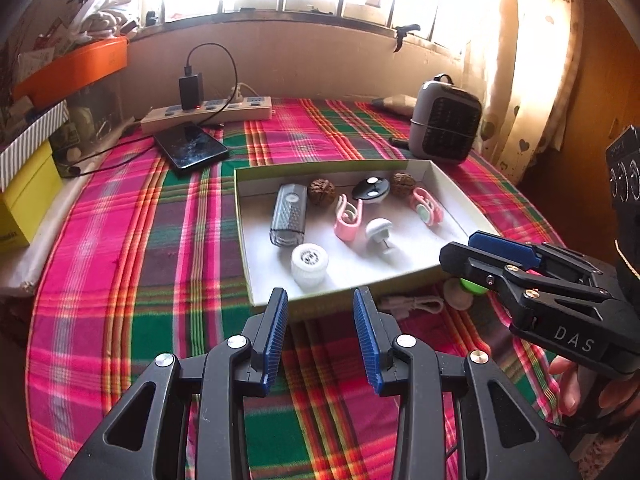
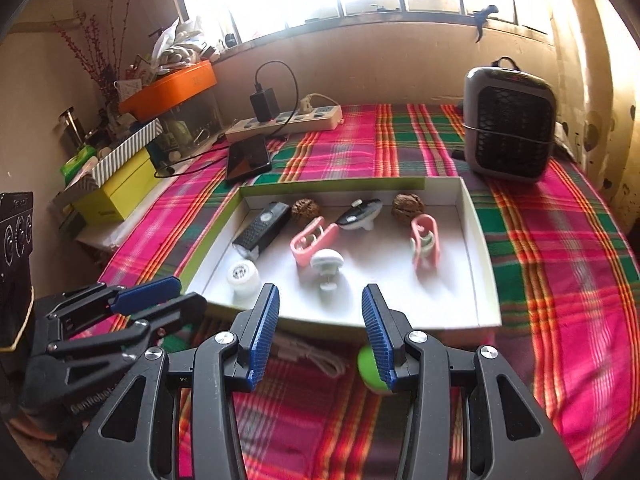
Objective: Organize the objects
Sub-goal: 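Open the left tool to drop the container while the right tool releases the mushroom, then move the left tool toward the white USB cable while the right tool approaches the green mushroom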
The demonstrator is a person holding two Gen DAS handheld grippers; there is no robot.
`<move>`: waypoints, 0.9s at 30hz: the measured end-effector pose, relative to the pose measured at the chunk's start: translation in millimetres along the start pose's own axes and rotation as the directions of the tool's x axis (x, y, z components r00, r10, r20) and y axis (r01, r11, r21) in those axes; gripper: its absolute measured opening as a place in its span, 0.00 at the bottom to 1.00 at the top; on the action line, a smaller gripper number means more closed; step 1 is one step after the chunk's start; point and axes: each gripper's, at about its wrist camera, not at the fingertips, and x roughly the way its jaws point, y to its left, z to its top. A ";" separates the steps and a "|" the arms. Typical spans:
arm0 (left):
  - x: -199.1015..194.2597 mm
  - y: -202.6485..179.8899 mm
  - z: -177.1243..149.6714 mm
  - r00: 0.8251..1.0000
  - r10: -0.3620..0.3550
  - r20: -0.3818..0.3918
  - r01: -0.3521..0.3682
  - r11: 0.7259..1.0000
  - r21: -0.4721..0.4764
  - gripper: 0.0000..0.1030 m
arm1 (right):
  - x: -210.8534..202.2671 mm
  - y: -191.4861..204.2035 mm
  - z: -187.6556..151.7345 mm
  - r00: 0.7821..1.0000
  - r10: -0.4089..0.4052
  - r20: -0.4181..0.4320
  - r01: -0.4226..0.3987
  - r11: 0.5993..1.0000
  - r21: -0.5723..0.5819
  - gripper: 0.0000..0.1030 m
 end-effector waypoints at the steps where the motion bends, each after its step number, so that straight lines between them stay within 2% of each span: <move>1: -0.2 -0.5 -2.6 1.000 -0.006 -0.003 0.006 1.000 0.000 0.32 | -2.4 0.0 -2.9 1.000 0.003 0.003 -0.003 1.000 -0.002 0.43; 8: 1.2 1.1 -20.1 0.999 -0.048 -0.020 0.048 0.999 -0.013 0.32 | 2.1 7.5 -24.0 0.999 0.016 -0.033 -0.018 0.998 -0.064 0.43; 16: 6.5 6.4 -28.2 0.998 -0.060 -0.035 0.059 0.998 -0.031 0.32 | 9.1 19.4 -27.9 0.998 0.047 -0.039 -0.052 0.992 -0.118 0.43; 22: 9.3 7.3 -28.2 0.996 -0.074 -0.042 0.073 0.997 -0.028 0.32 | 23.4 22.2 -27.0 0.998 0.001 -0.061 -0.010 0.989 -0.145 0.43; 27: 12.1 8.7 -28.4 0.995 -0.085 -0.048 0.083 0.996 -0.032 0.32 | 32.8 22.7 -25.2 0.995 0.015 -0.101 -0.031 0.988 -0.153 0.43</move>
